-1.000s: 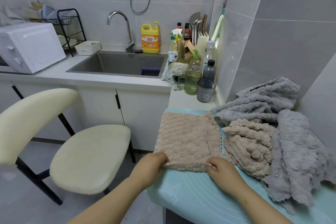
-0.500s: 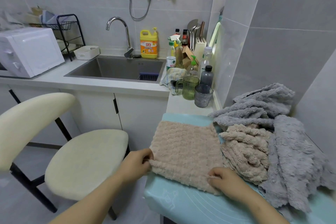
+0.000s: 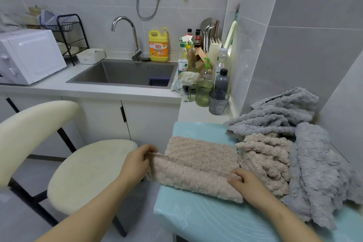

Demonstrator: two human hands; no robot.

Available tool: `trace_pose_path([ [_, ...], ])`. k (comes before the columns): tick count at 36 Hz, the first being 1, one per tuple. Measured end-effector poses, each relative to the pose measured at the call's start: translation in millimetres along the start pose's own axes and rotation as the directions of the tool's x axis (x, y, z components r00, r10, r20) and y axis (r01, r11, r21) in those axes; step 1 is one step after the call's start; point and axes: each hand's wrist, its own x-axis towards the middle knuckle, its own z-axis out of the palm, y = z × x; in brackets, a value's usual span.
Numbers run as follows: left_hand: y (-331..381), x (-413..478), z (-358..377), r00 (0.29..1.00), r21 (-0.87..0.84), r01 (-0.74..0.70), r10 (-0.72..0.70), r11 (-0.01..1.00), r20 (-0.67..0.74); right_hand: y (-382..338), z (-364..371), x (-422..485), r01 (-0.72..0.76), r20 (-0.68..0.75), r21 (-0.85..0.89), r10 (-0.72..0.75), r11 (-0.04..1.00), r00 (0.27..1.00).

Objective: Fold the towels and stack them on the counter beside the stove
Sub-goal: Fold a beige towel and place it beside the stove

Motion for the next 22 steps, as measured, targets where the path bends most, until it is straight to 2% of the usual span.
trace_pose_path([
  [4,6.4,6.7,1.7,0.993,-0.058,0.034,-0.04,0.998,-0.111,-1.8,2.6,7.0,0.004,-0.136,0.135,0.014,0.991,0.991],
  [8,9.0,12.6,4.4,0.955,-0.23,0.141,-0.194,0.963,-0.225,-2.5,1.3,16.7,-0.015,-0.239,0.253,0.078,0.967,0.968],
  [9,8.1,14.2,4.7,0.951,-0.293,0.173,-0.237,0.94,-0.199,-1.9,0.0,19.5,-0.007,-0.264,0.28,0.084,0.96,0.961],
  [11,5.9,15.6,5.5,0.961,-0.368,0.255,-0.277,0.894,-0.008,-1.9,-3.0,23.9,0.009,-0.296,0.317,0.09,0.949,0.951],
  [13,1.8,15.8,9.2,0.931,-0.279,0.329,-0.259,0.902,0.258,-3.1,-5.0,27.8,0.011,-0.307,0.339,0.1,0.941,0.946],
  [15,-3.0,14.9,14.3,0.876,-0.169,0.354,-0.263,0.92,0.405,-3.2,-5.9,31.4,0.012,-0.309,0.354,0.105,0.935,0.945],
  [19,-12.6,17.7,23.2,0.886,-0.041,0.356,-0.324,0.934,0.332,-7.1,-6.4,32.9,-0.002,-0.268,0.351,0.102,0.936,0.958],
  [22,-12.4,23.0,28.0,0.903,-0.042,0.356,-0.332,0.934,0.274,-10.5,-5.0,35.0,-0.022,-0.245,0.358,0.117,0.934,0.962],
])
